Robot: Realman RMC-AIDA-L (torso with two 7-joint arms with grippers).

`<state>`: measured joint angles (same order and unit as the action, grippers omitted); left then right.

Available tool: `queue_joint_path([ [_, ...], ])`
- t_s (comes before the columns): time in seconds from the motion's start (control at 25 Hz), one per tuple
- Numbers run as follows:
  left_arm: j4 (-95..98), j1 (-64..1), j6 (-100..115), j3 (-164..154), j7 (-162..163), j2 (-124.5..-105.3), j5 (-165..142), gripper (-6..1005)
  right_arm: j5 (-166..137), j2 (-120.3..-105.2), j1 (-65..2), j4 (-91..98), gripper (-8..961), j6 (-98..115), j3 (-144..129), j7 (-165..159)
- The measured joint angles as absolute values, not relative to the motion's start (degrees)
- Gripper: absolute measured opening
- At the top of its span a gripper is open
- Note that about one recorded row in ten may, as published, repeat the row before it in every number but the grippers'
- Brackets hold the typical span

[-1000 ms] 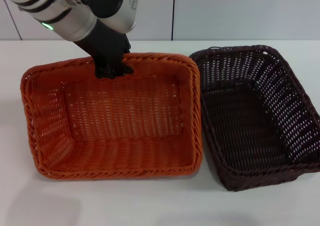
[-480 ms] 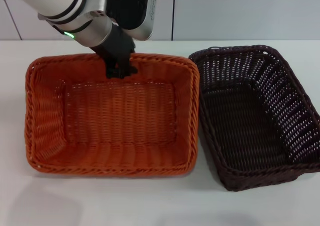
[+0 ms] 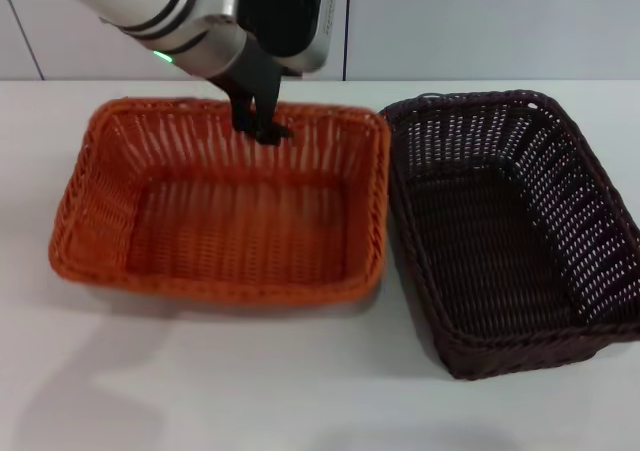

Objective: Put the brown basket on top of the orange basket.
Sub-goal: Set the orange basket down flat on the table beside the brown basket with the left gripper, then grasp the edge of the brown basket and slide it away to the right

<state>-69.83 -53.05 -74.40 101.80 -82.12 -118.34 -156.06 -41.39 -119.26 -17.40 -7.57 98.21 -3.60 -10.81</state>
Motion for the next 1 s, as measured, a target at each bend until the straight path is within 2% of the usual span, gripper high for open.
queue_joint_path([
  [0.2,-76.0,-49.7,-68.0,101.9,-80.5,-118.29,-156.1,670,-41.4,-119.26,-17.2,-7.6,735,98.3,-3.4,-10.8],
  [0.32,-81.8,-44.1,-53.4,100.1,-75.1,-118.53,-155.8,742,-41.4,-119.27,-17.1,-7.6,735,98.3,-3.3,-10.8],
  [0.72,-77.8,-17.2,30.3,82.6,-44.5,-118.46,-147.1,751,-41.4,-119.18,-17.7,-7.6,735,98.7,-3.7,-10.8],
  [0.92,-72.3,-7.3,48.3,80.7,-21.1,-118.28,-145.2,752,-41.5,-119.08,-18.2,-7.3,735,98.6,-3.7,-10.8],
  [1.0,-68.9,-5.8,50.4,81.2,-16.2,-118.3,-145.2,752,-41.5,-119.03,-18.6,-7.2,735,98.6,-3.8,-10.8],
])
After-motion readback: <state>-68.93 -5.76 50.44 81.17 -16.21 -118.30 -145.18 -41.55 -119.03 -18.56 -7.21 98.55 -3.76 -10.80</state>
